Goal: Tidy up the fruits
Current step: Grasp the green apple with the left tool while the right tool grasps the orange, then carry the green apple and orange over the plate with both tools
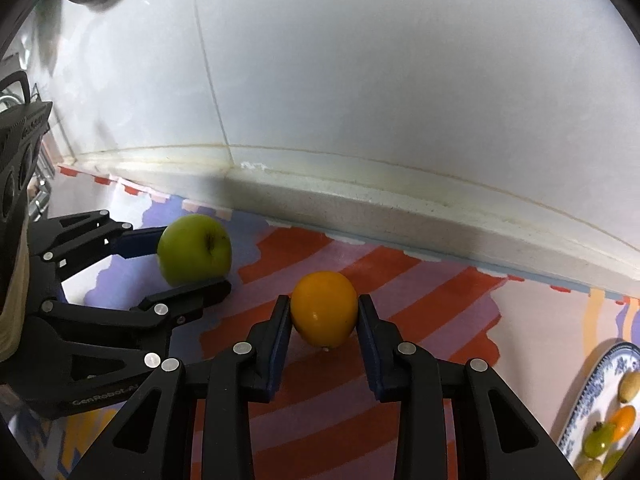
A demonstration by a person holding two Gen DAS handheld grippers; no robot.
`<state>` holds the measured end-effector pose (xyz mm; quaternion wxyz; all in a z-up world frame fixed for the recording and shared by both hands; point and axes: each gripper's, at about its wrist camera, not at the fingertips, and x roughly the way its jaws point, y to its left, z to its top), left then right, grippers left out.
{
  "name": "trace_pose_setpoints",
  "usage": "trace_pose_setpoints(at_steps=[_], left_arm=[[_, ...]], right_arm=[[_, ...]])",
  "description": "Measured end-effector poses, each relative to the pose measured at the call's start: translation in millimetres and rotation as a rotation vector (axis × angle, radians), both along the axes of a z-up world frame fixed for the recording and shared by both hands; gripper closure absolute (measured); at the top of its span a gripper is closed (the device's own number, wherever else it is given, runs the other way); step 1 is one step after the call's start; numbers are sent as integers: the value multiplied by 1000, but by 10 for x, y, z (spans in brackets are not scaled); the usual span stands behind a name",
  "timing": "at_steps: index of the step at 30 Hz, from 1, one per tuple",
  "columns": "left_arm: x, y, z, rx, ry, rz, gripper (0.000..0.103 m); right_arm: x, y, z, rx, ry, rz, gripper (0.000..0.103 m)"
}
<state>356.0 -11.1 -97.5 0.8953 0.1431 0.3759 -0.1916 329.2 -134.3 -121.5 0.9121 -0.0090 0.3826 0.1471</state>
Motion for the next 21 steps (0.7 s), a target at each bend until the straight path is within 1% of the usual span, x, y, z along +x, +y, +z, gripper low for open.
trace_pose_setpoints(at_steps=[6, 11, 12, 18, 21], left_arm=[[-250, 103, 226, -25, -28, 14, 53], [-484, 62, 425, -42, -60, 12, 53], [-586, 155, 509, -48, -66, 12, 53], [-946, 115, 719, -86, -101, 1, 53], [-1103, 34, 772, -100, -116, -5, 53]], right_arm=[[-246, 12, 213, 5, -41, -6, 70], [-518, -16, 414, 17, -83, -28, 70], [-570, -19, 454, 20, -92, -33, 70], [-920, -119, 680, 42, -134, -58, 70], [-1097, -171, 787, 49, -157, -73, 69]])
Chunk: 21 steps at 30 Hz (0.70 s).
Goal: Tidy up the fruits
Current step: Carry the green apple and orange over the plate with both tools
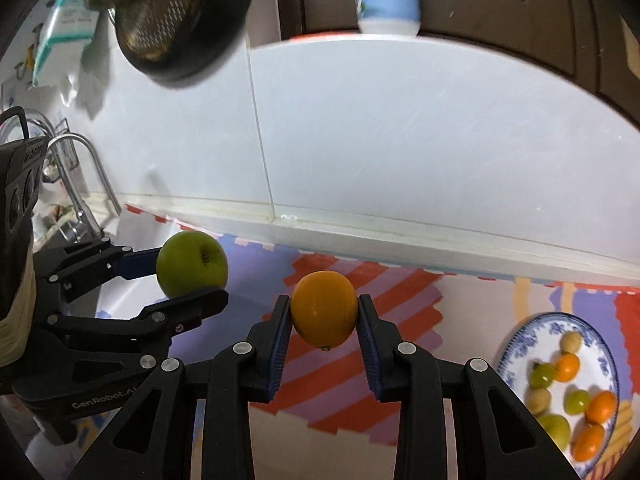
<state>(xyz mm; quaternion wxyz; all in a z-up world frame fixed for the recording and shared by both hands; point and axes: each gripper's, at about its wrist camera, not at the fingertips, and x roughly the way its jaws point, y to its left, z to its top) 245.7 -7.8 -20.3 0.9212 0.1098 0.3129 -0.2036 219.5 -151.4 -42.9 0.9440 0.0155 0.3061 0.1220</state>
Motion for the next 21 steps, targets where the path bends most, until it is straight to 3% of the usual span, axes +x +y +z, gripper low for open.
trace_pose_setpoints(at_steps=[21], left_arm=[[-848, -639, 519, -66, -84, -105, 53]], right_arm=[[-1140, -681, 463, 51, -151, -130, 69]])
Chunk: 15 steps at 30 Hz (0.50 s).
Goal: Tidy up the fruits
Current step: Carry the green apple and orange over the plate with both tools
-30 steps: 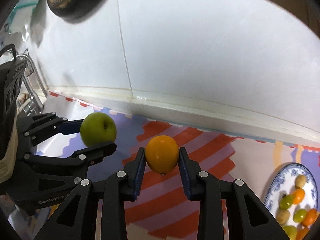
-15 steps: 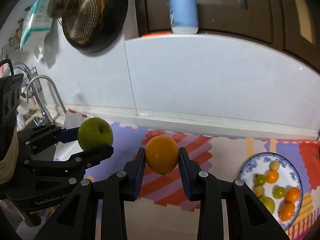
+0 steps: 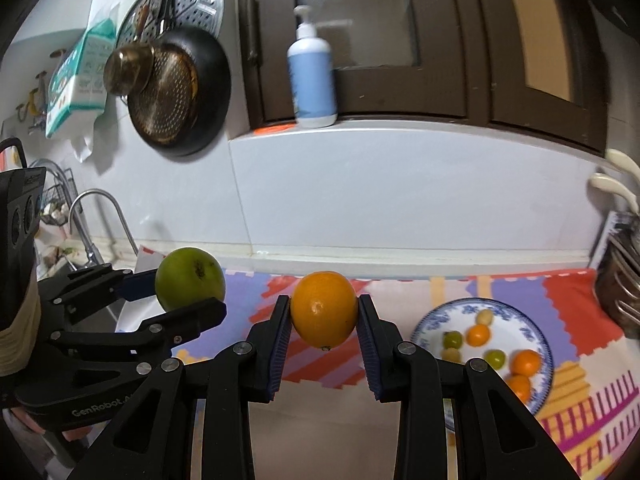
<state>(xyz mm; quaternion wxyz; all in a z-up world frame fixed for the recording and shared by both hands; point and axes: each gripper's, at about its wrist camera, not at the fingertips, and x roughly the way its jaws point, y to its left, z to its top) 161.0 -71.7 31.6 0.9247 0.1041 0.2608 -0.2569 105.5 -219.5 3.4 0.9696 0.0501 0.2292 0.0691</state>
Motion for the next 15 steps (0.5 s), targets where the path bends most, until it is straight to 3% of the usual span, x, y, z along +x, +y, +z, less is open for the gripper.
trace_pose_setpoints(at_steps=[15], left_arm=[[-282, -770, -22, -13, 1, -67, 53]], right_arm=[[-388, -766, -33, 5, -8, -94, 69]])
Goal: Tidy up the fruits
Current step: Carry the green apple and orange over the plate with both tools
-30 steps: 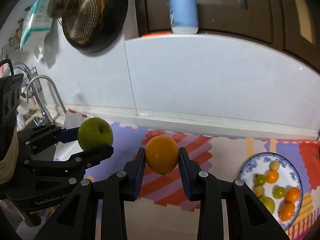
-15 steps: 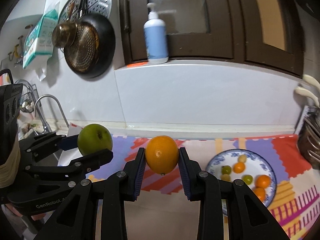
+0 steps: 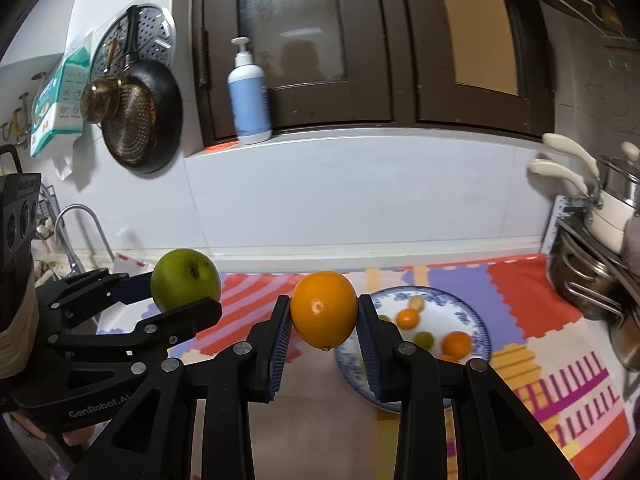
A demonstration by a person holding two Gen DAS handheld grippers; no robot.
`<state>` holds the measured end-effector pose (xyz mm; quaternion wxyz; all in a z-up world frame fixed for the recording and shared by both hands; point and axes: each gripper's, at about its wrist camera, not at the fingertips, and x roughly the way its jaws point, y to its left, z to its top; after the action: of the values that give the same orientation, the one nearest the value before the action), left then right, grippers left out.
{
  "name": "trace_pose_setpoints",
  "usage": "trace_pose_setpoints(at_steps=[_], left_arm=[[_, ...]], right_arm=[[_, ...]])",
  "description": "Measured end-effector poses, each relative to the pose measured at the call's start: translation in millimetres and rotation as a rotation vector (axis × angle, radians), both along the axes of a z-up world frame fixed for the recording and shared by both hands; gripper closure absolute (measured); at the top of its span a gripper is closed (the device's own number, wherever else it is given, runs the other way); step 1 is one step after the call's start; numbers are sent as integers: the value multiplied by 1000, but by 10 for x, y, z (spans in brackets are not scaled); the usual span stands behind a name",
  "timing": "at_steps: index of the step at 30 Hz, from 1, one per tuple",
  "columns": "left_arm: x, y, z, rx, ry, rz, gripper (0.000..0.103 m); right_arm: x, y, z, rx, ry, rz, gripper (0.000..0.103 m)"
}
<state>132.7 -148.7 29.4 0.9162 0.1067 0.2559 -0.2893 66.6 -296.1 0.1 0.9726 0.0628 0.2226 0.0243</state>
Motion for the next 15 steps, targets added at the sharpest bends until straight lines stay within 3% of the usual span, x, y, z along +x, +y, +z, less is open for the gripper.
trace_pose_setpoints(at_steps=[15], left_arm=[[261, -695, -247, 31, 55, -32, 53]], right_arm=[[154, -677, -181, -4, 48, -44, 69]])
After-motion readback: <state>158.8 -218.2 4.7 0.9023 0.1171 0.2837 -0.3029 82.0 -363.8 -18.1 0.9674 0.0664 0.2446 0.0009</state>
